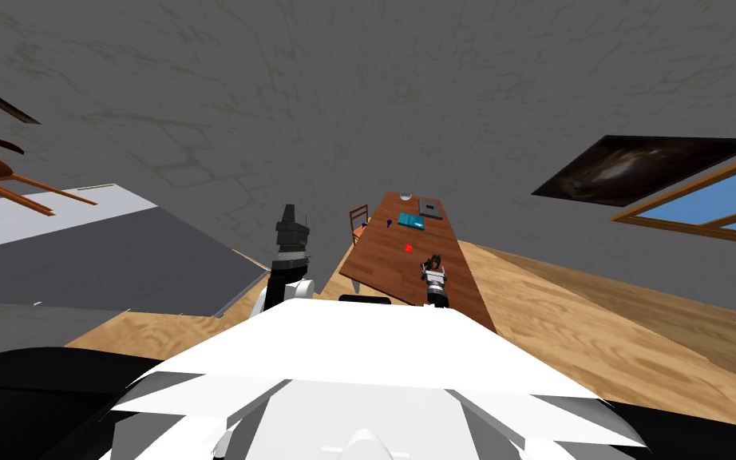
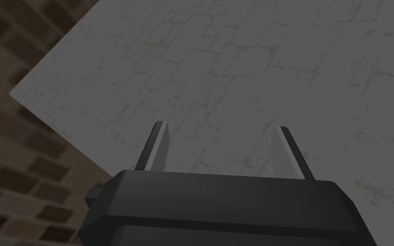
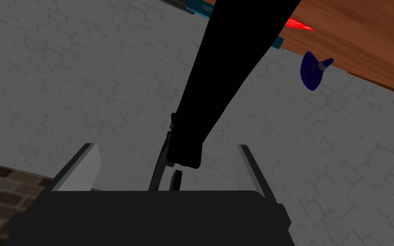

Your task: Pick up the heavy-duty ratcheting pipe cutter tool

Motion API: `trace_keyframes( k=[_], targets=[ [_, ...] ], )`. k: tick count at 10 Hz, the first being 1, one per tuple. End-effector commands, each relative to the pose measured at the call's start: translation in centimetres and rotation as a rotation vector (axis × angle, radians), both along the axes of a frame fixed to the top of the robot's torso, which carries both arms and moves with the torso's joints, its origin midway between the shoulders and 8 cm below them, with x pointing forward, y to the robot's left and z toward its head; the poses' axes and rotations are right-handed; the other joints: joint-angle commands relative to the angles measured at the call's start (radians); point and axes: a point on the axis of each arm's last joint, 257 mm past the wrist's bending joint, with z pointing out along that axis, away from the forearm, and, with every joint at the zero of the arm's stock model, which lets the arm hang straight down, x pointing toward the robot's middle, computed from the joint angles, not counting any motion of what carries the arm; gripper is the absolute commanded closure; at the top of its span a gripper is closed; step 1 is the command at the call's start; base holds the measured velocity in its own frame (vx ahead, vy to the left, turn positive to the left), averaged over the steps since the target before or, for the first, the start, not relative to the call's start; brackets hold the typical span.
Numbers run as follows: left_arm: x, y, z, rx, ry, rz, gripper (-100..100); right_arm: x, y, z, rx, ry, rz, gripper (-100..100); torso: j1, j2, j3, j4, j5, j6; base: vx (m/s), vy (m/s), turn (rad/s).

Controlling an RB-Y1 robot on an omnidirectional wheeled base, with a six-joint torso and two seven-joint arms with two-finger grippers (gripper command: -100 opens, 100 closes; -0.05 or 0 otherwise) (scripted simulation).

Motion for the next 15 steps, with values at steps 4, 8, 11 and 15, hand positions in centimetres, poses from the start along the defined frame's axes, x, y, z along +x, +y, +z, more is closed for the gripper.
trace_keyframes(
  k=[4, 8, 11, 15],
  targets=[
    [0.0, 0.0, 0.0, 0.0, 0.0, 0.0, 0, 0.0, 0.0, 0.0, 0.001, 0.0, -0.001, 100, 0.0, 0.001, 0.001, 0.0, 0.0, 0.0, 0.0, 0.0, 0.0],
    [0.0, 0.0, 0.0, 0.0, 0.0, 0.0, 0, -0.3, -1.1, -0.4, 0.012, -0.005, -0.003, 100, 0.003, 0.003, 0.002, 0.001, 0.0, -0.003, -0.029, 0.016, 0.106],
    [0.0, 0.0, 0.0, 0.0, 0.0, 0.0, 0, -0.9, -2.5, -0.8, 0.031, -0.014, -0.021, 100, 0.004, 0.002, 0.0, -0.002, -0.004, -0.004, -0.058, 0.04, 0.126],
    [0.0, 0.0, 0.0, 0.0, 0.0, 0.0, 0, -1.8, -5.2, -1.3, 0.016, -0.004, -0.03, 100, 0.001, -0.003, -0.004, -0.005, -0.008, -0.005, -0.041, 0.04, 0.157]
  ],
)
